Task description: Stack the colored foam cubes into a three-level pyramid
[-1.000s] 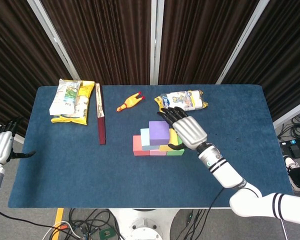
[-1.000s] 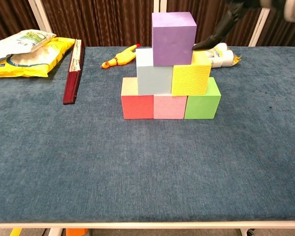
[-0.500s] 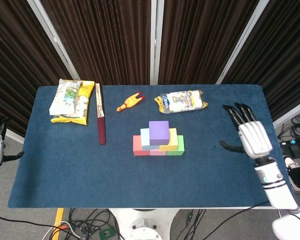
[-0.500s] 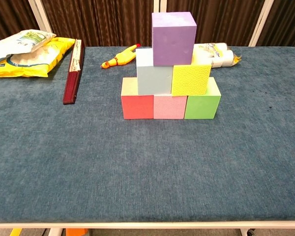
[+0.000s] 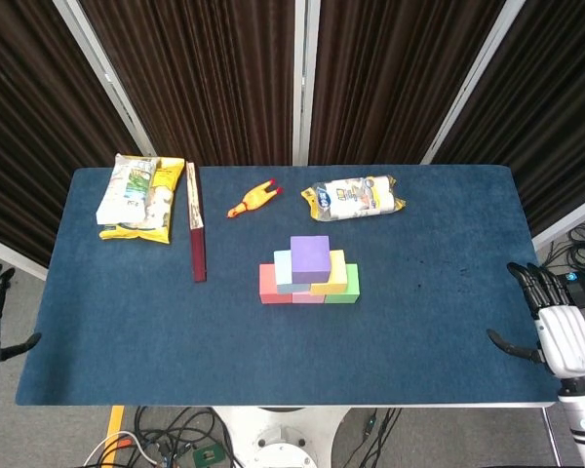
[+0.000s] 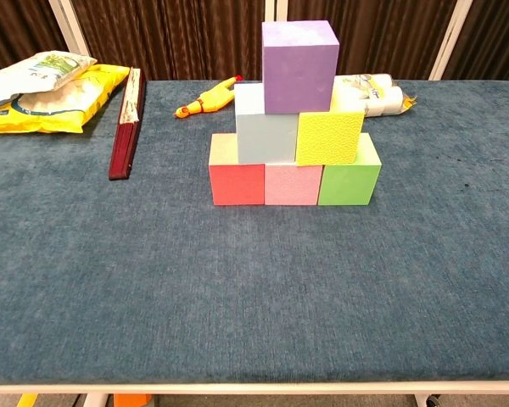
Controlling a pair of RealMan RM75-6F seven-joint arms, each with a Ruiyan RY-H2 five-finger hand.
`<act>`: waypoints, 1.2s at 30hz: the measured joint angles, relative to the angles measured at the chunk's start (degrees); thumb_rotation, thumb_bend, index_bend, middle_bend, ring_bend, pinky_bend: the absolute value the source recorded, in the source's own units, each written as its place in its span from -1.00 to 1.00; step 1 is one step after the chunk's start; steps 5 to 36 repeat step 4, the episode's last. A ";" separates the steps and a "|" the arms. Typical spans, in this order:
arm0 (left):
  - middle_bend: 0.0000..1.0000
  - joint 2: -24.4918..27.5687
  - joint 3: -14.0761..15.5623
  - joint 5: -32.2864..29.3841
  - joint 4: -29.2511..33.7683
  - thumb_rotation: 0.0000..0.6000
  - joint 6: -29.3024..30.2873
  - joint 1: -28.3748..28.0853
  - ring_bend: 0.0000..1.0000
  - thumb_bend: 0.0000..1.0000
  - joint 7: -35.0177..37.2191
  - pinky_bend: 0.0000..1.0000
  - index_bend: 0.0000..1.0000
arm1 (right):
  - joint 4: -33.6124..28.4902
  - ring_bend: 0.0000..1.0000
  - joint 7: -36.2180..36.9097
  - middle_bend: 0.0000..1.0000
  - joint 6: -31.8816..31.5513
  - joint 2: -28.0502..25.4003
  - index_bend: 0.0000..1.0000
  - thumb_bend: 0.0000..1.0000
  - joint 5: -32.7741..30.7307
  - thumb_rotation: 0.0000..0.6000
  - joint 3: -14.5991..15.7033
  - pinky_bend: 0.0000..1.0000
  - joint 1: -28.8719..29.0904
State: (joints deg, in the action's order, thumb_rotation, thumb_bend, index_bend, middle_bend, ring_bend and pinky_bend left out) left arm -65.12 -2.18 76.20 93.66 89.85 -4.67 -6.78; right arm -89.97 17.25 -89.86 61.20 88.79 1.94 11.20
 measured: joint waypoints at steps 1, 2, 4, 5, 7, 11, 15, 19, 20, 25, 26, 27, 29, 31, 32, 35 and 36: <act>-0.93 -0.21 0.70 0.72 0.46 1.00 0.70 0.86 -1.00 -0.87 -0.36 -0.82 -0.83 | 0.08 -1.00 -0.07 -0.84 -0.05 0.17 -1.00 -0.75 0.13 1.00 0.13 -1.00 -0.31; -0.93 -0.35 1.17 1.19 0.77 1.00 1.15 1.42 -1.00 -0.87 -0.68 -0.82 -0.83 | 0.15 -1.00 -0.07 -0.84 0.11 0.30 -1.00 -0.74 0.23 1.00 0.21 -1.00 -0.49; -0.93 -0.79 1.86 2.13 1.20 1.00 2.04 2.43 -1.00 -0.87 -1.42 -0.82 -0.83 | 0.24 -1.00 0.07 -0.84 0.72 0.37 -1.00 -0.74 0.35 1.00 0.25 -1.00 -0.54; -0.93 -0.79 1.86 2.13 1.20 1.00 2.04 2.43 -1.00 -0.87 -1.42 -0.82 -0.83 | 0.24 -1.00 0.07 -0.84 0.72 0.37 -1.00 -0.74 0.35 1.00 0.25 -1.00 -0.54; -0.93 -0.79 1.86 2.13 1.20 1.00 2.04 2.43 -1.00 -0.87 -1.42 -0.82 -0.83 | 0.24 -1.00 0.07 -0.84 0.72 0.37 -1.00 -0.74 0.35 1.00 0.25 -1.00 -0.54; -0.93 -0.79 1.86 2.13 1.20 1.00 2.04 2.43 -1.00 -0.87 -1.42 -0.82 -0.83 | 0.24 -1.00 0.07 -0.84 0.72 0.37 -1.00 -0.74 0.35 1.00 0.25 -1.00 -0.54; -0.93 -0.79 1.86 2.13 1.20 1.00 2.04 2.43 -1.00 -0.87 -1.42 -0.82 -0.83 | 0.24 -1.00 0.07 -0.84 0.72 0.37 -1.00 -0.74 0.35 1.00 0.25 -1.00 -0.54; -0.93 -0.79 1.86 2.13 1.20 1.00 2.04 2.43 -1.00 -0.87 -1.42 -0.82 -0.83 | 0.24 -1.00 0.07 -0.84 0.72 0.37 -1.00 -0.74 0.35 1.00 0.25 -1.00 -0.54; -0.93 -0.79 1.86 2.13 1.20 1.00 2.04 2.43 -1.00 -0.87 -1.42 -0.82 -0.83 | 0.24 -1.00 0.07 -0.84 0.72 0.37 -1.00 -0.74 0.35 1.00 0.25 -1.00 -0.54; -0.93 -0.79 1.86 2.13 1.20 1.00 2.04 2.43 -1.00 -0.87 -1.42 -0.82 -0.83 | 0.24 -1.00 0.07 -0.84 0.72 0.37 -1.00 -0.74 0.35 1.00 0.25 -1.00 -0.54; -0.93 -0.79 1.86 2.13 1.20 1.00 2.04 2.43 -1.00 -0.87 -1.42 -0.82 -0.83 | 0.24 -1.00 0.07 -0.84 0.72 0.37 -1.00 -0.74 0.35 1.00 0.25 -1.00 -0.54; -0.93 -0.79 1.86 2.13 1.20 1.00 2.04 2.43 -1.00 -0.87 -1.42 -0.82 -0.83 | 0.24 -1.00 0.07 -0.84 0.72 0.37 -1.00 -0.74 0.35 1.00 0.25 -1.00 -0.54; -0.93 -0.79 1.86 2.13 1.20 1.00 2.04 2.43 -1.00 -0.87 -1.42 -0.82 -0.83 | 0.24 -1.00 0.07 -0.84 0.72 0.37 -1.00 -0.74 0.35 1.00 0.25 -1.00 -0.54; -0.93 -0.79 1.86 2.13 1.20 1.00 2.04 2.43 -1.00 -0.87 -1.42 -0.82 -0.83 | 0.24 -1.00 0.07 -0.84 0.72 0.37 -1.00 -0.74 0.35 1.00 0.25 -1.00 -0.54; -0.93 -0.79 1.86 2.13 1.20 1.00 2.04 2.43 -1.00 -0.87 -1.42 -0.82 -0.83 | 0.24 -1.00 0.07 -0.84 0.72 0.37 -1.00 -0.74 0.35 1.00 0.25 -1.00 -0.54; -0.93 -0.79 1.86 2.13 1.20 1.00 2.04 2.43 -1.00 -0.87 -1.42 -0.82 -0.83 | 0.24 -1.00 0.07 -0.84 0.72 0.37 -1.00 -0.74 0.35 1.00 0.25 -1.00 -0.54; -0.93 -0.79 1.86 2.13 1.20 1.00 2.04 2.43 -1.00 -0.87 -1.42 -0.82 -0.83 | 0.24 -1.00 0.07 -0.84 0.72 0.37 -1.00 -0.74 0.35 1.00 0.25 -1.00 -0.54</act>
